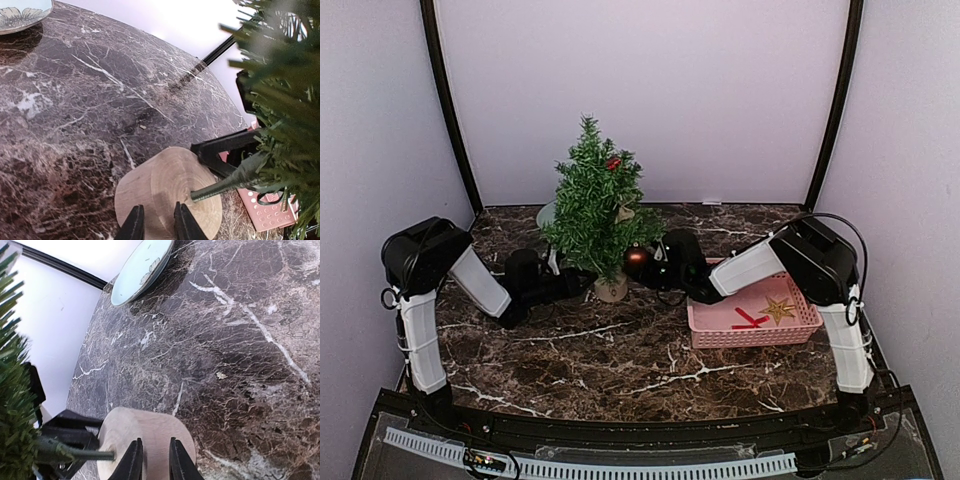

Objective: Decorate the small christmas tree

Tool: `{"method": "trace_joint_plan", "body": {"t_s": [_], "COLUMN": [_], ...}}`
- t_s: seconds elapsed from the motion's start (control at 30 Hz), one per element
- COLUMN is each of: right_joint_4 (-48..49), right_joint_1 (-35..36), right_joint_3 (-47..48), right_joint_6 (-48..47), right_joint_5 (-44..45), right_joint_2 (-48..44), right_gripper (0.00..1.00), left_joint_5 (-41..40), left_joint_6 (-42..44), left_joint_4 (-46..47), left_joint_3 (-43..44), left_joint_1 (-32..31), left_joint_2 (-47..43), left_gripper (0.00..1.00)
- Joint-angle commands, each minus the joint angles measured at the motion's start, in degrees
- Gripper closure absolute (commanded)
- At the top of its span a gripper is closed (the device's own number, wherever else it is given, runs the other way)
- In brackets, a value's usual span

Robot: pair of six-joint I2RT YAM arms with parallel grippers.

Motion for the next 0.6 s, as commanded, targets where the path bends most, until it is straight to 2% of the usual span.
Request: {"method": "trace_joint_plan", "body": {"t_s": [0.0, 0.33, 0.57], "right_joint_4": [2.36, 2.09, 2.75], "right_joint_1": [-0.52, -1.17, -1.92], "right_joint_3": [1.81, 4.86, -1.31], "right_joint_6": [0.70, -0.20, -0.72], "right_joint_5": [-2.04, -3.77, -0.50], "right_joint_2": [2.43, 3.70, -2.13], "right_gripper": [0.81, 0.81, 0.76], "left_joint_5": [-0.80, -2.67, -6.21], "left_joint_6": [-1.36, -3.72, -4.49], "left_joint_4": [2.20, 3.94, 3.02], "left_joint_3": [-2.28, -4.63, -5.67], "left_joint_1": [-1.98, -3.39, -2.42], "left_joint_2": [-1.24, -1.71, -3.06], "left_gripper": [0.78, 0.79, 0.77]}}
